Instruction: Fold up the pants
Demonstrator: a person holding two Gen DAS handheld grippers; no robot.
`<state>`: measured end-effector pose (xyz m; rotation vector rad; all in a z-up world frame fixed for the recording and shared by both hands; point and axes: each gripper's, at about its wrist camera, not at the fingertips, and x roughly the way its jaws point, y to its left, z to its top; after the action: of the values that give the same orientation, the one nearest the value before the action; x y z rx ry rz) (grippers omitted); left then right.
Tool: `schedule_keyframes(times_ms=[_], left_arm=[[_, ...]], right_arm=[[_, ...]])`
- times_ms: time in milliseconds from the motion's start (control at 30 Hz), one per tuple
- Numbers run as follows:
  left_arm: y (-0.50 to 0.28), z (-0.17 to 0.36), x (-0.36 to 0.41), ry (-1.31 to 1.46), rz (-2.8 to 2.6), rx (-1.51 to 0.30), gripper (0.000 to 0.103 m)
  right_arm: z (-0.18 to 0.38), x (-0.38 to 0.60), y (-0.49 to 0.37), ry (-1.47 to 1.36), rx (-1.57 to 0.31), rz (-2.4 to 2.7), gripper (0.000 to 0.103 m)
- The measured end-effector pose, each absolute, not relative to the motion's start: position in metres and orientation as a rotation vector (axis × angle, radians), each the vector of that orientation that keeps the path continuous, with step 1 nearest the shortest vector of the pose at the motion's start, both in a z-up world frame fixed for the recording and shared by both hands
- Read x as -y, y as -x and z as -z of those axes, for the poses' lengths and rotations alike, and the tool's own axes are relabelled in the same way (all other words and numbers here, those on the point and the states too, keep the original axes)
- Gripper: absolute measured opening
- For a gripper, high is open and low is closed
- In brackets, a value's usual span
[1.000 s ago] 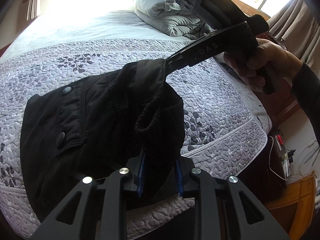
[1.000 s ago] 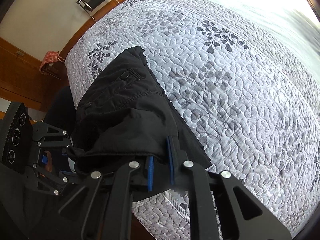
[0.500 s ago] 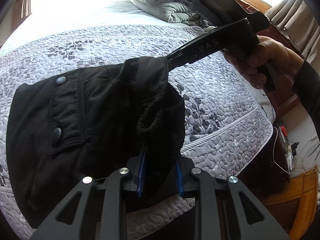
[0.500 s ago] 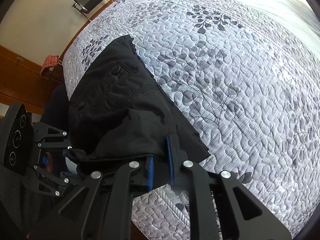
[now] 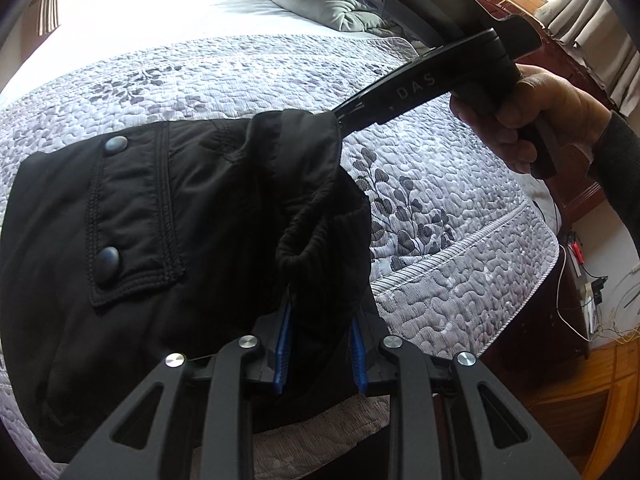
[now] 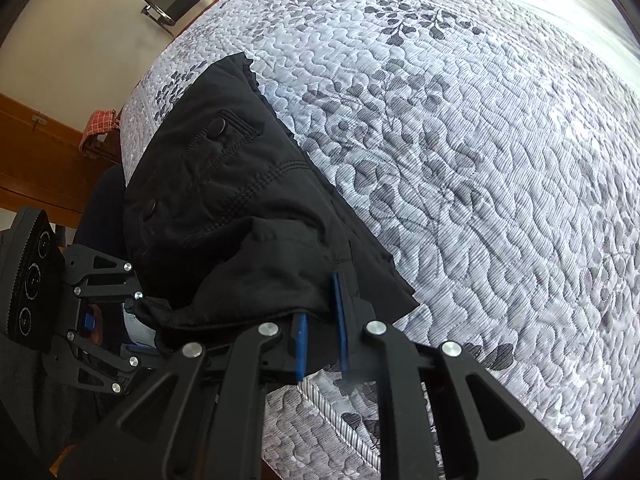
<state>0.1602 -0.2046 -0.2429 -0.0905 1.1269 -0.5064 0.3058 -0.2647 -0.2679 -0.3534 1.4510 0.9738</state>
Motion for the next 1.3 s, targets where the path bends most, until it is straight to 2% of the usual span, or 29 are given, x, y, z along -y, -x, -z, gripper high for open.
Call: schedule_keyframes(times_ms=[600,800,833,867,933,1067,1133,1233,1300], left_arm=[[-0.154,0.252,0.210,0.057,0.515,-1.110,0.028],[-0.154,0.255,0.212,0.063,0.538,-1.127,0.042],[-0.154,0.255,0.212,0.065,0.542,-1.128,0.047],[-0.154,0.255,0.212,0.070,0.546,-1.127,0.050],[-0.154,0.256,0.212,0.073,0.539,-1.130,0.052],[-0.154,0.258,0.211,0.094,0.550,-1.132,0.054],[-0.153,0.255,0.209,0.130,0.572,-1.130,0.060],[-0.149,0.246,0.204,0.167,0.601,-1.107,0.068],[-0.146,0.238,0.201,0.178,0.608,-1.085,0.071]], right_arm=[[0.270,0.273,-0.297,0.348,-1.421,-0.944,0.013],[0.265,0.275,-0.291,0.386,-1.416,-0.922,0.018],[0.265,0.275,-0.290,0.403,-1.412,-0.913,0.022],[0.264,0.276,-0.289,0.436,-1.405,-0.890,0.042],[0.261,0.281,-0.288,0.490,-1.371,-0.835,0.072],[0.253,0.298,-0.289,0.466,-1.369,-0.817,0.071],[0.248,0.311,-0.291,0.414,-1.372,-0.800,0.069],[0.240,0.330,-0.293,0.312,-1.355,-0.756,0.061],[0.232,0.337,-0.291,0.228,-1.327,-0.743,0.048]])
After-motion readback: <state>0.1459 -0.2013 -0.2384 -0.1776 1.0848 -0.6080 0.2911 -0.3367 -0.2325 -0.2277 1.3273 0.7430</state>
